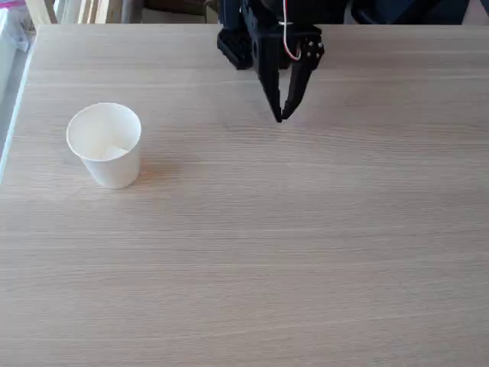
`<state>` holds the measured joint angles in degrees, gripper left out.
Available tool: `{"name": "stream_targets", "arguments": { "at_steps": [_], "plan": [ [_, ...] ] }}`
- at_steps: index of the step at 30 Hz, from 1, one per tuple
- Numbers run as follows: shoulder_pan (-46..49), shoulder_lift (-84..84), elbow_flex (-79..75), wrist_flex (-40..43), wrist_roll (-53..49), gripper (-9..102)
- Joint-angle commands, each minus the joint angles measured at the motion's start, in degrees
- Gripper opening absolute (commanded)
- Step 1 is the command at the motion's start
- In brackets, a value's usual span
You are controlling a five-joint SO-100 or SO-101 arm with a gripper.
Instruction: Grasp a block and put it in the bin.
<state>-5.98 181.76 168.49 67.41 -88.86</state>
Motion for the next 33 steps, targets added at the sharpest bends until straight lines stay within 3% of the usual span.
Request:
{"name": "stream_targets", "arguments": {
  "at_steps": [1,8,33],
  "plan": [
    [-0.7,4.2,4.5,3.4,-1.0,0],
    [0.5,9.1,9.4,9.5,0.2,0],
    [-2.5,9.1,9.5,9.3,1.4,0]
  ]
}}
